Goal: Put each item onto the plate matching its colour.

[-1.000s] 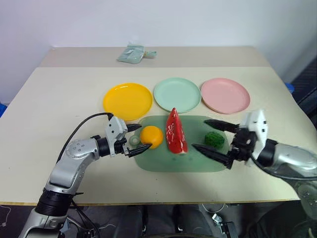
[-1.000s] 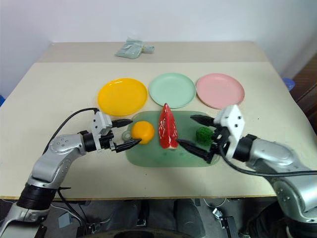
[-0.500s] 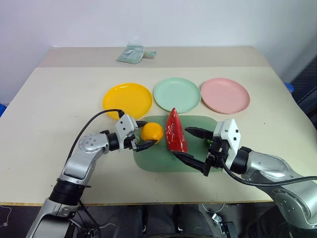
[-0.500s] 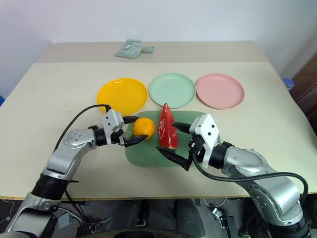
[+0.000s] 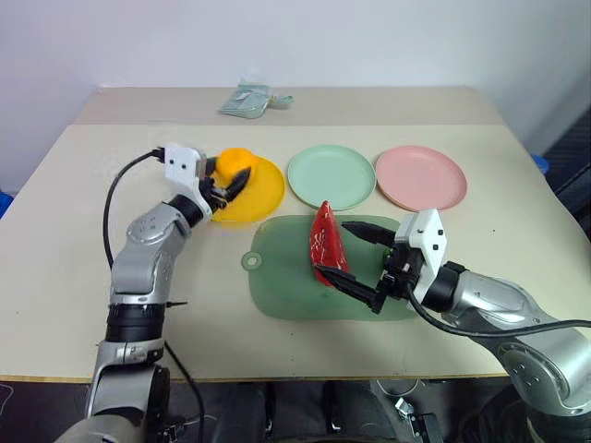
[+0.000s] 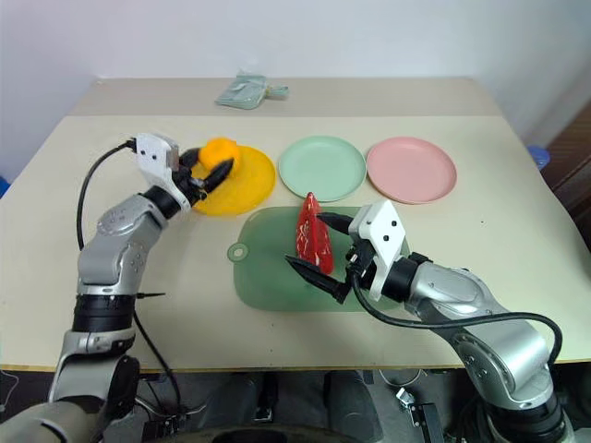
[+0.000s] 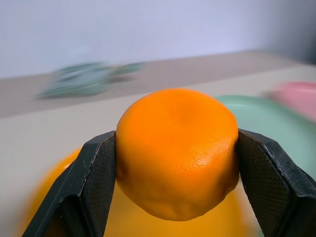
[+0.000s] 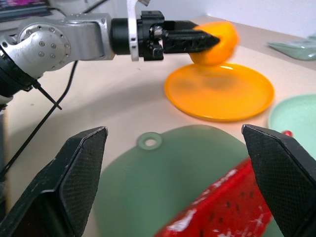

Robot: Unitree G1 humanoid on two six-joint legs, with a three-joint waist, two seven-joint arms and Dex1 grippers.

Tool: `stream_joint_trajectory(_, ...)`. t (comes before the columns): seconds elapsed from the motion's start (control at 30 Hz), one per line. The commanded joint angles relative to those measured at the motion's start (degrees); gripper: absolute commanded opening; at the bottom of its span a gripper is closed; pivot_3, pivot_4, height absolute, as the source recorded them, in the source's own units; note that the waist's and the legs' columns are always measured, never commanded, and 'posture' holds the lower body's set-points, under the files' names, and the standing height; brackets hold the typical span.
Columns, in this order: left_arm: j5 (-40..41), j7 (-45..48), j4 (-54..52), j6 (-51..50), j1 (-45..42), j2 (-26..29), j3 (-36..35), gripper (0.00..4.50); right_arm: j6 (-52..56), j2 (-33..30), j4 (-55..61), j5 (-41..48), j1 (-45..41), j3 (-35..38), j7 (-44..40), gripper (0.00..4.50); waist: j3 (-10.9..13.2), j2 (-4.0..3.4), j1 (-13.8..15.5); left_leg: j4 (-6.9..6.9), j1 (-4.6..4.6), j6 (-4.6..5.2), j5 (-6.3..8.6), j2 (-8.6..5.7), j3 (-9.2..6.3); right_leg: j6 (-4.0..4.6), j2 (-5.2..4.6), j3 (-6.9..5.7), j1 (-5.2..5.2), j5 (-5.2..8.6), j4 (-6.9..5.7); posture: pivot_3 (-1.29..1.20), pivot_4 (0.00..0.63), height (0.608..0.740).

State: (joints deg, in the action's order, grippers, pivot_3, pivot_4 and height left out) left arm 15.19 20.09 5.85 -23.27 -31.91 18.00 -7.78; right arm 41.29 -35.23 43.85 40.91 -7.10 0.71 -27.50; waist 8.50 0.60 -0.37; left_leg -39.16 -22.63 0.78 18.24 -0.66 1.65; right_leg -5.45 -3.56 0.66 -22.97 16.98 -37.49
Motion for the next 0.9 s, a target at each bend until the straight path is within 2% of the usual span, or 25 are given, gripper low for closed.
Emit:
stream_joint_trajectory(0.03,-2.1,-3.5,3.9,0.7,-2.4,-1.6,0.3,4.08,-1.4,0.6,0.1,-0.9,-1.5,-0.1,0.0,4.50,0.0,0.00,0.0,0.00,-0.01,-0.04,-0.02,0.00,0.00,0.00,0.01,0.00,-0.01,0.00,0.00,0.00,0.150,0.740)
stream_joint_trajectory(0.07,-2.6,-4.0,4.9,1.2,-2.9,-1.8,0.5,4.41,-1.4,0.6,-0.2,-1.2,-1.8,0.1,0.1,4.50,0.0,0.01,0.0,0.00,-0.01,-0.19,-0.11,0.00,0.00,0.00,0.01,0.00,-0.01,0.00,-0.01,0.00,0.150,0.740)
stream_joint_trajectory(0.1,-3.1,-4.3,5.8,1.7,-3.4,-2.0,0.7,4.46,-1.2,0.5,-0.5,-1.2,-2.0,0.4,0.3,4.50,0.0,0.03,-0.1,0.00,-0.02,-0.22,-0.13,0.00,0.00,0.00,0.01,0.00,-0.03,0.00,-0.01,0.00,0.150,0.740)
stream_joint_trajectory(0.27,-3.8,-3.3,8.1,3.9,-3.7,-1.7,0.6,4.46,2.6,-0.2,-1.5,0.2,-3.3,2.1,2.0,4.50,0.0,0.05,-0.1,0.00,-0.05,-0.25,-0.15,0.00,0.00,0.00,0.01,0.00,-0.05,0.00,-0.01,0.00,0.150,0.740)
stream_joint_trajectory(0.37,-1.8,-0.2,5.8,6.1,-1.7,-1.1,-0.5,4.46,8.5,-0.8,-1.6,0.1,-4.9,2.0,6.1,4.50,0.0,0.05,-0.2,0.00,-0.05,-0.27,-0.16,0.01,0.00,0.00,0.00,0.01,-0.05,0.00,-0.01,0.00,0.150,0.740)
stream_joint_trajectory(0.5,-2.1,7.2,0.6,11.8,4.3,2.4,1.0,4.46,17.0,3.7,-3.4,3.1,-10.3,2.7,13.9,4.50,0.0,0.05,-0.7,0.05,-0.09,-0.39,-0.22,0.06,0.01,0.01,0.00,0.03,-0.17,0.00,-0.02,0.00,0.150,0.740)
stream_joint_trajectory(0.6,0.7,12.1,-3.3,12.4,8.5,3.9,0.6,4.46,25.3,6.6,-5.5,3.2,-14.7,2.4,19.8,4.50,0.0,0.04,-0.4,0.08,-0.11,-0.46,-0.26,0.07,0.00,0.03,-0.01,0.04,-0.22,0.01,-0.05,0.00,0.150,0.740)
stream_joint_trajectory(0.77,4.7,18.1,-10.7,9.1,14.5,6.7,1.0,4.46,35.5,12.4,-7.3,4.1,-20.2,2.4,24.6,4.50,0.0,0.04,-0.4,0.04,-0.29,-0.41,-0.23,0.06,0.00,0.03,-0.08,0.02,-0.32,0.01,-0.01,0.00,0.150,0.740)
stream_joint_trajectory(0.9,3.9,20.6,-14.0,8.6,17.8,8.7,3.0,4.46,42.7,15.9,-8.8,2.6,-22.6,0.4,26.4,4.50,0.0,0.00,-0.5,0.06,-0.39,-0.41,-0.23,0.06,0.00,0.03,-0.08,0.02,-0.47,0.01,-0.06,0.00,0.150,0.740)
